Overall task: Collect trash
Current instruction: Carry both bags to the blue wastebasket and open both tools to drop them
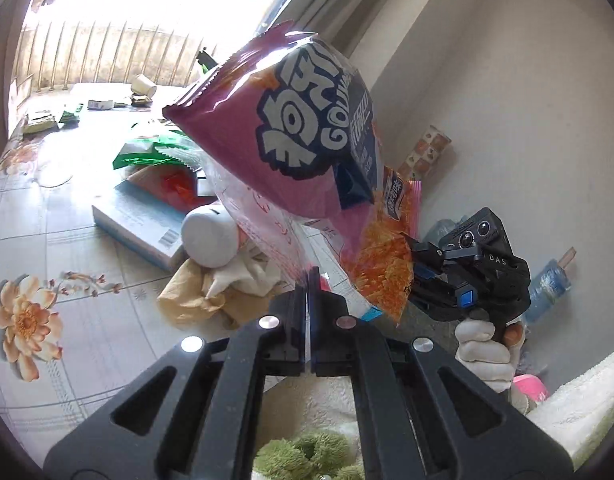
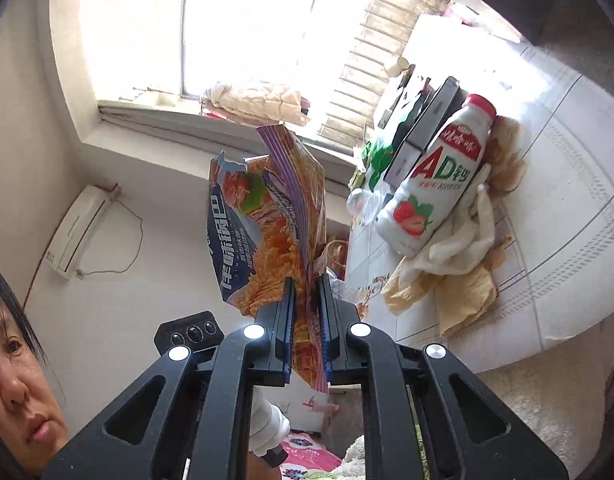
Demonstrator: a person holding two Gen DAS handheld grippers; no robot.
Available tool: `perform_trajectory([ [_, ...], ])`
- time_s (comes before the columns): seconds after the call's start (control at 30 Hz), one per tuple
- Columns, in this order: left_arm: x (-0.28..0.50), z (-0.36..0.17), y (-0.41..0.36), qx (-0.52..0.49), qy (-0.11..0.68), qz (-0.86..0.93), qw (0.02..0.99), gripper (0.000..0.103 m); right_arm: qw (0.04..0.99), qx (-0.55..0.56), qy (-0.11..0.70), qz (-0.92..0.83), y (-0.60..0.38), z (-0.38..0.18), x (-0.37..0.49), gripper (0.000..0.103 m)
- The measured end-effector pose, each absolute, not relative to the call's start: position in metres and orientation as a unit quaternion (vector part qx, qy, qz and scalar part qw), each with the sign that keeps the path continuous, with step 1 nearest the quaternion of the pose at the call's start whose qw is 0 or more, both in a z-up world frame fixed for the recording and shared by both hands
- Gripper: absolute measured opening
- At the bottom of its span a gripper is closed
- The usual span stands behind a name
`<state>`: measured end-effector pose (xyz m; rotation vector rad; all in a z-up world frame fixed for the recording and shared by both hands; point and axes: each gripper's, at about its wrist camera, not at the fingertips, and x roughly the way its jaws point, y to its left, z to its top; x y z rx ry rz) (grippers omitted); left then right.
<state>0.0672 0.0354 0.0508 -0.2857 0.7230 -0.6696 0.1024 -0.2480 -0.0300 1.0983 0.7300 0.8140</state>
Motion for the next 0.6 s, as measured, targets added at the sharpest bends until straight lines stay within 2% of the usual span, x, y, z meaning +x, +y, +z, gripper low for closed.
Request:
perform_trajectory([
  [0.13, 0.124, 0.060, -0.083, -0.059, 0.383, -0.390, 0.835, 0.000, 0.752, 0.564, 0.252, 0.231, -0.383, -0.041, 0.064, 0.011],
  [0.23, 0.166, 0.056, -0.182, -0.011, 0.424, -0.430, 0.797, 0.000, 0.757, 0.601, 0.225, 0.121, -0.467, -0.069, 0.041, 0.011],
  [0.4, 0.229, 0.009, -0.338, 0.043, 0.507, -0.427, 0.747, 0.000, 0.725, 0.658, 0.205, -0.020, -0.562, -0.133, 0.037, 0.011],
  [0.6, 0.279, -0.054, -0.447, 0.074, 0.538, -0.414, 0.731, 0.000, 0.707, 0.644, 0.207, -0.206, -0.651, -0.199, 0.051, 0.011],
])
